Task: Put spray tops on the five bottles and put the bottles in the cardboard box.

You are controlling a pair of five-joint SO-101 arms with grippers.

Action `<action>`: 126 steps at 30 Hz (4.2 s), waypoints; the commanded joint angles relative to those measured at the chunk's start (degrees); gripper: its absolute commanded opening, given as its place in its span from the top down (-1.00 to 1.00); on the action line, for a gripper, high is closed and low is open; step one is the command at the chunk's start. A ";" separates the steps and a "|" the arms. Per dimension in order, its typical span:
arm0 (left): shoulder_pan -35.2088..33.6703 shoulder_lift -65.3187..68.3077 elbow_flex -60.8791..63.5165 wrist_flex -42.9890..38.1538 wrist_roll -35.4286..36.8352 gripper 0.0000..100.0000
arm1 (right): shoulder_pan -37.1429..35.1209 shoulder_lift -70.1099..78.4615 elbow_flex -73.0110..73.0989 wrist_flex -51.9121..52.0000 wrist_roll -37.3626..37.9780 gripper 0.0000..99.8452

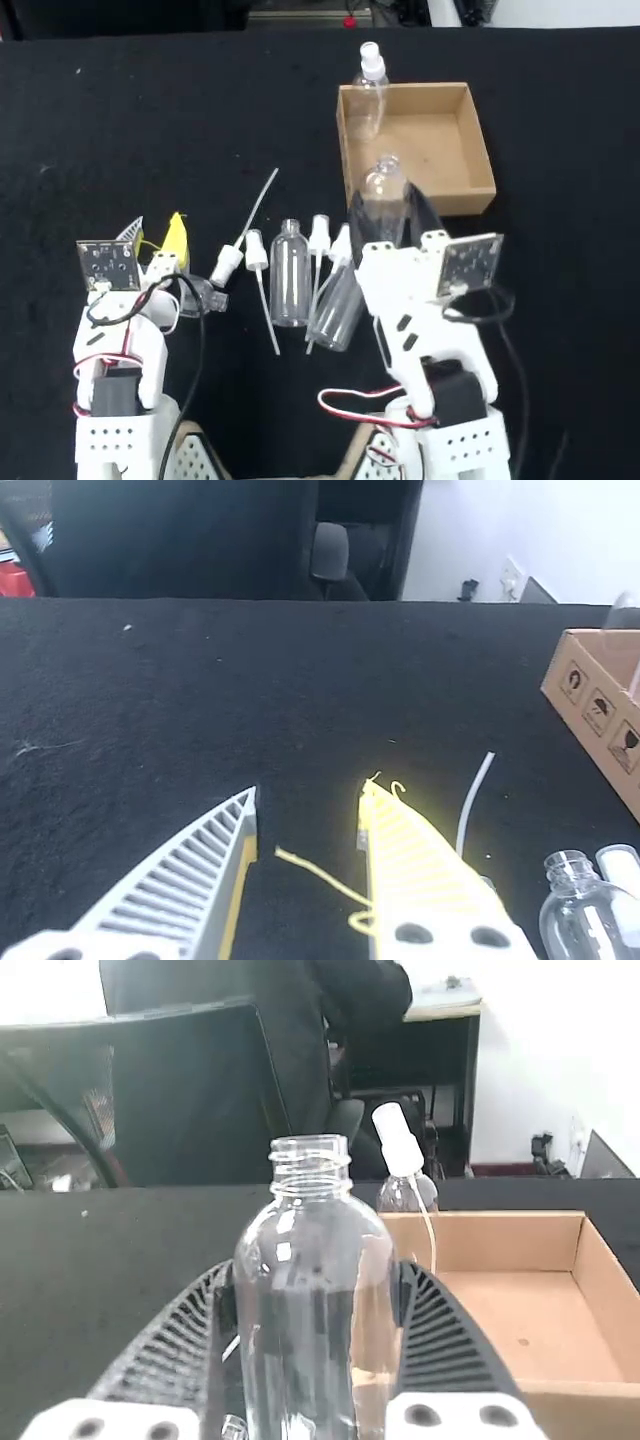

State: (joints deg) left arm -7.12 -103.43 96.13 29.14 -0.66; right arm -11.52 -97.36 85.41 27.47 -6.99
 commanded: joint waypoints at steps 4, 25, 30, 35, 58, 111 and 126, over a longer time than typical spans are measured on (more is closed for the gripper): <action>0.84 -0.35 1.19 0.00 -0.62 0.68 | -0.44 -11.38 6.81 -2.37 0.70 0.81; 1.01 6.86 -14.64 9.49 -3.52 0.67 | -0.26 -11.30 11.03 -1.85 0.79 0.81; 5.93 26.29 -25.45 11.43 -3.87 0.67 | -0.26 -11.30 11.03 -0.88 0.79 0.81; 13.58 50.73 -37.85 14.07 -8.18 0.67 | -0.26 -11.30 11.03 -0.88 0.79 0.81; 6.99 107.16 -78.02 34.37 -22.15 0.42 | -0.26 -11.21 11.03 0.62 0.79 0.81; -24.13 116.13 -124.09 71.65 -61.19 0.93 | -0.18 -11.21 11.03 2.20 0.79 0.81; -56.31 112.18 -100.79 71.56 -85.27 0.91 | -0.18 -11.21 11.03 2.20 0.79 0.81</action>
State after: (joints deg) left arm -57.58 15.16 -7.60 100.09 -80.22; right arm -11.52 -103.08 96.66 29.41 -6.81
